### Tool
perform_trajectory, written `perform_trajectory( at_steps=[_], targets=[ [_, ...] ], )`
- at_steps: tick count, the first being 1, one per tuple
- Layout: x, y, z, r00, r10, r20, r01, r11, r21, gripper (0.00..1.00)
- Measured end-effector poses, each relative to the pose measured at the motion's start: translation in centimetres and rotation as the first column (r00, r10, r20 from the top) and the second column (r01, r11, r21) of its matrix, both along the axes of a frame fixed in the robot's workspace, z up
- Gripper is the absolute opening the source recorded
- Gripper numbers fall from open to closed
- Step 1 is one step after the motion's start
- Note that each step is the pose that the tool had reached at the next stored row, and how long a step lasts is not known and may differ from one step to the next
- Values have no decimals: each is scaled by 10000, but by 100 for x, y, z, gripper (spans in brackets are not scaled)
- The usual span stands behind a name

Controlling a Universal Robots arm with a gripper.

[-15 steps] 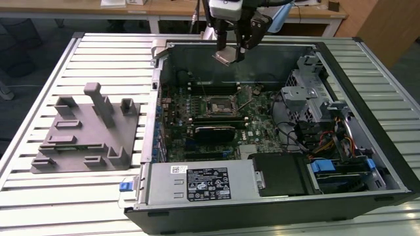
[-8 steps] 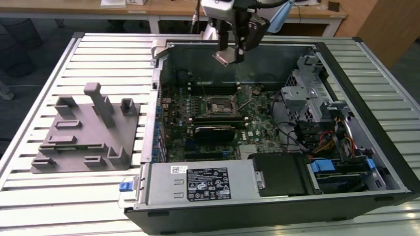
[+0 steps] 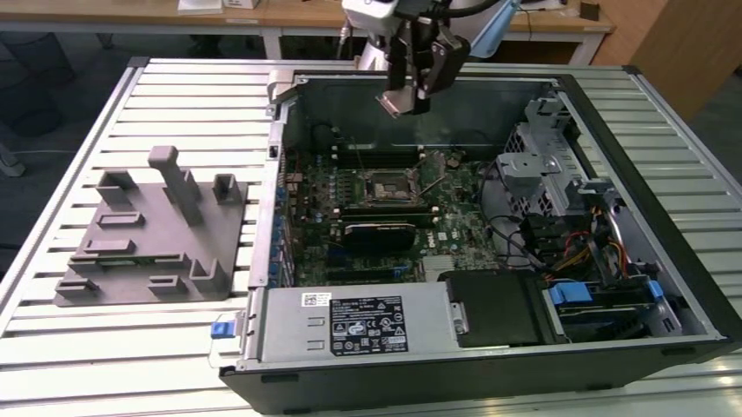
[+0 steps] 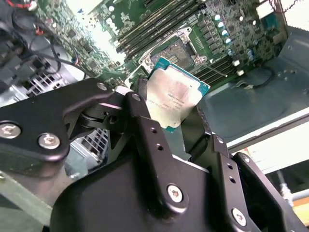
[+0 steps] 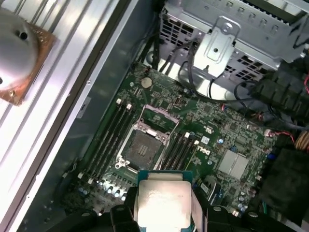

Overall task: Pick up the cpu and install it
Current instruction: 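Place the cpu into insertion slot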

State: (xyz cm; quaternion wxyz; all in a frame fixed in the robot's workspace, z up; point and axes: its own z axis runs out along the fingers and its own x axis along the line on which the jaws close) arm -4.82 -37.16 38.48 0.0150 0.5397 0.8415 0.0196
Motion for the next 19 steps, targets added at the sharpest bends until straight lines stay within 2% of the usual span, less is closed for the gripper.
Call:
perform_trajectory(
  at_steps=[3, 6, 9, 12, 15, 19],
  targets=[
    [0, 0, -10, 9985, -550, 0, 550, 9985, 1, 53],
    [0, 0, -19, 9940, -1092, 0, 1092, 9940, 1, 53],
    [0, 0, -30, 9868, -1620, 0, 1620, 9868, 0, 53],
    [0, 1, -46, 9772, -2125, -1, 2125, 9772, 0, 53],
    [1, 20, -77, 9722, -2341, -2, 2341, 9722, -1, 53],
    [16, 92, -143, 9717, -2364, -33, 2364, 9717, -2, 53]
  ],
)
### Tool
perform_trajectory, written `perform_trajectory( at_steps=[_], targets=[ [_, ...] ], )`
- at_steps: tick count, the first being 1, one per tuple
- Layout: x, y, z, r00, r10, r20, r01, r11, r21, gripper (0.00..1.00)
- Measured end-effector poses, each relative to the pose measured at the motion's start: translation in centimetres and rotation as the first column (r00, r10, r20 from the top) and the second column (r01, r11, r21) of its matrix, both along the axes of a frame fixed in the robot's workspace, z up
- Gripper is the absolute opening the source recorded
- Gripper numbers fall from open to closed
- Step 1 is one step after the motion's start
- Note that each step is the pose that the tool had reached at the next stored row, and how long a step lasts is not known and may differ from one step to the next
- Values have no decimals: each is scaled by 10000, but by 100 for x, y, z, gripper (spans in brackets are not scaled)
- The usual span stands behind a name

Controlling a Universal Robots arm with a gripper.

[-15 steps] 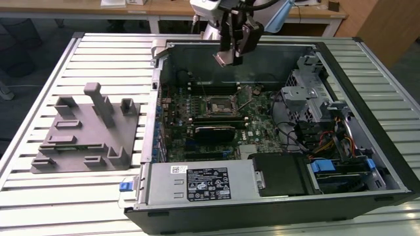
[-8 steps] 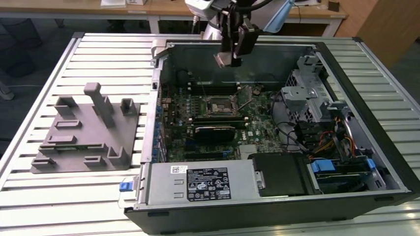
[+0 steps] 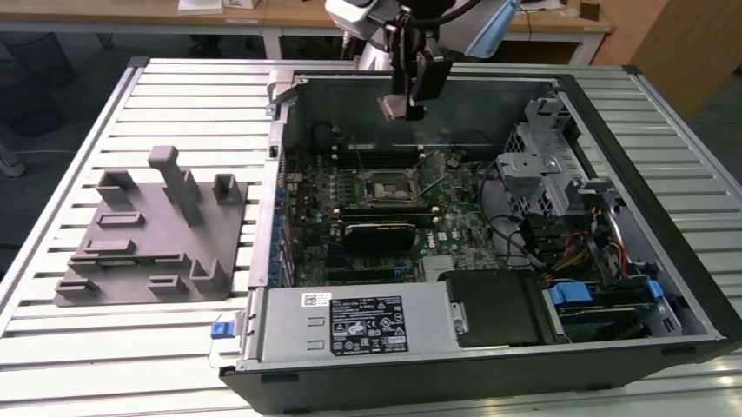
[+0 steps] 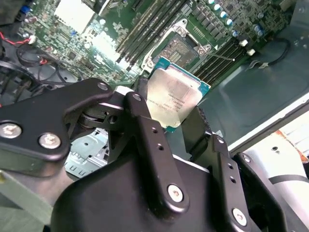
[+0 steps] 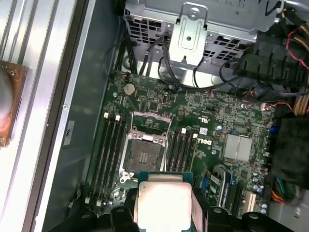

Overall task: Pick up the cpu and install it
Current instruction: 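Place the cpu into insertion slot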

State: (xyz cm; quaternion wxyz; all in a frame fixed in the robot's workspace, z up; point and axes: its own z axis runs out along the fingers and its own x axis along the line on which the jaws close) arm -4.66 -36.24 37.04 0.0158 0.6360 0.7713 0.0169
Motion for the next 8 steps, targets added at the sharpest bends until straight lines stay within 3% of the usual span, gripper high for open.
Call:
perform_trajectory(
  at_steps=[4, 8],
  targets=[
    [9, 7, -70, 9992, -397, -10, 397, 9992, 2, 53],
    [10, 7, -127, 9948, -1022, -10, 1022, 9948, 1, 53]
  ],
)
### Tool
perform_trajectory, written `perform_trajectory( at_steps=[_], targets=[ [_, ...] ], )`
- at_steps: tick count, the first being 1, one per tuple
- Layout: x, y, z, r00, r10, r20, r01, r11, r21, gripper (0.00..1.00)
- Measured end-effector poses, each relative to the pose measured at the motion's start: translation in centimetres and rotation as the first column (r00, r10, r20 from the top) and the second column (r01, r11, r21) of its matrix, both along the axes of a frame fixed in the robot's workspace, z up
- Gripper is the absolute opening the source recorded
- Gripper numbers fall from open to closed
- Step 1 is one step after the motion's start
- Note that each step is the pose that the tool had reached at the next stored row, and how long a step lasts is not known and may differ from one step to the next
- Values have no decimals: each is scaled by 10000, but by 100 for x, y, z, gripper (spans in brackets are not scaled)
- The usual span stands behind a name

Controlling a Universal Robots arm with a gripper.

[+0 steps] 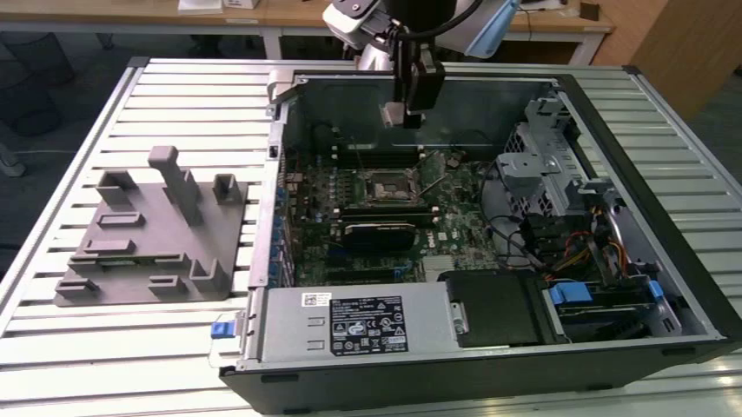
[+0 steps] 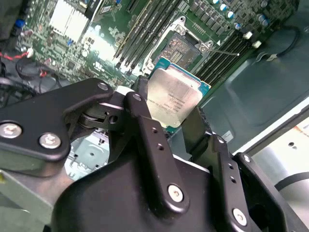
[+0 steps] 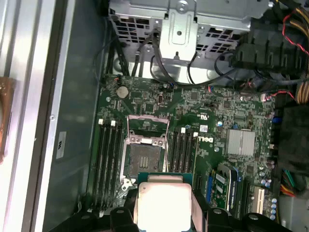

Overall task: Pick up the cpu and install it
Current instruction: 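Place the cpu into insertion slot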

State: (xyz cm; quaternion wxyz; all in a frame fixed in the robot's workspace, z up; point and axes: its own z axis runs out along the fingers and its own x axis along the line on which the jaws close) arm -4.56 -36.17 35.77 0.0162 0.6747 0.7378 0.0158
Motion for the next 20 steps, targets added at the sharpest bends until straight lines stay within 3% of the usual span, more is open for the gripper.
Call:
perform_trajectory(
  at_steps=[11, 16, 20],
  targets=[
    [-1, 11, -115, 9999, -121, -6, 121, 9999, -1, 53],
    [10, 86, -207, 9998, -173, -23, 173, 9998, 0, 53],
    [11, 96, -245, 9998, -217, -24, 217, 9998, 0, 53]
  ],
)
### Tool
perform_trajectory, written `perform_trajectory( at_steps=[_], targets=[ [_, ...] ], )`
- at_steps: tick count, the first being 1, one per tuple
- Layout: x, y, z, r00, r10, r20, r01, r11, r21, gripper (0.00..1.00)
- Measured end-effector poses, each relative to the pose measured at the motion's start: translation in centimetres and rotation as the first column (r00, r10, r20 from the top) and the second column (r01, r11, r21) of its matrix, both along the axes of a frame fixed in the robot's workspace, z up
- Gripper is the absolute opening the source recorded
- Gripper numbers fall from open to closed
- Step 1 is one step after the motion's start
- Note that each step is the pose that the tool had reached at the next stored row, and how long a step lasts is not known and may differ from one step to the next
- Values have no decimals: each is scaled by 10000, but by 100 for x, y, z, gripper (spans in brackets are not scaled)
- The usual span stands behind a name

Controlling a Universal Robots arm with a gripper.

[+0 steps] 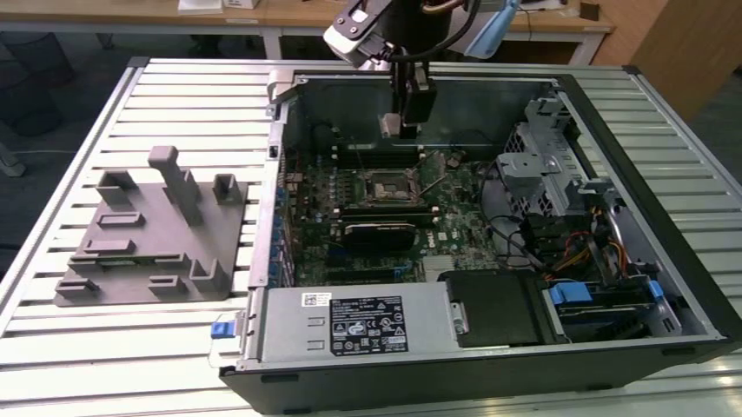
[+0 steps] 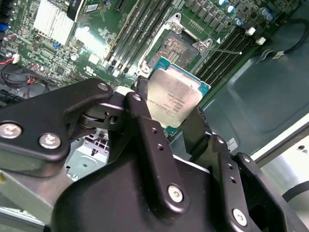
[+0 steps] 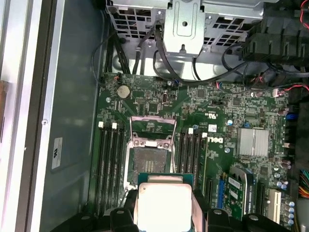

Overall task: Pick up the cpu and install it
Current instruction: 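Place the cpu into insertion slot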

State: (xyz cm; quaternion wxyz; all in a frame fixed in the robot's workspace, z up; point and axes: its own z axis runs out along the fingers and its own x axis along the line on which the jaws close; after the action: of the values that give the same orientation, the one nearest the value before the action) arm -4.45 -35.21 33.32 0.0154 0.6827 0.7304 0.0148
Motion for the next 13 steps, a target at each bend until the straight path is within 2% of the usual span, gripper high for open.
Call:
perform_trajectory(
  at_steps=[13],
  targets=[
    [0, 2, -49, 10000, -2, 0, 2, 10000, -3, 53]
  ],
)
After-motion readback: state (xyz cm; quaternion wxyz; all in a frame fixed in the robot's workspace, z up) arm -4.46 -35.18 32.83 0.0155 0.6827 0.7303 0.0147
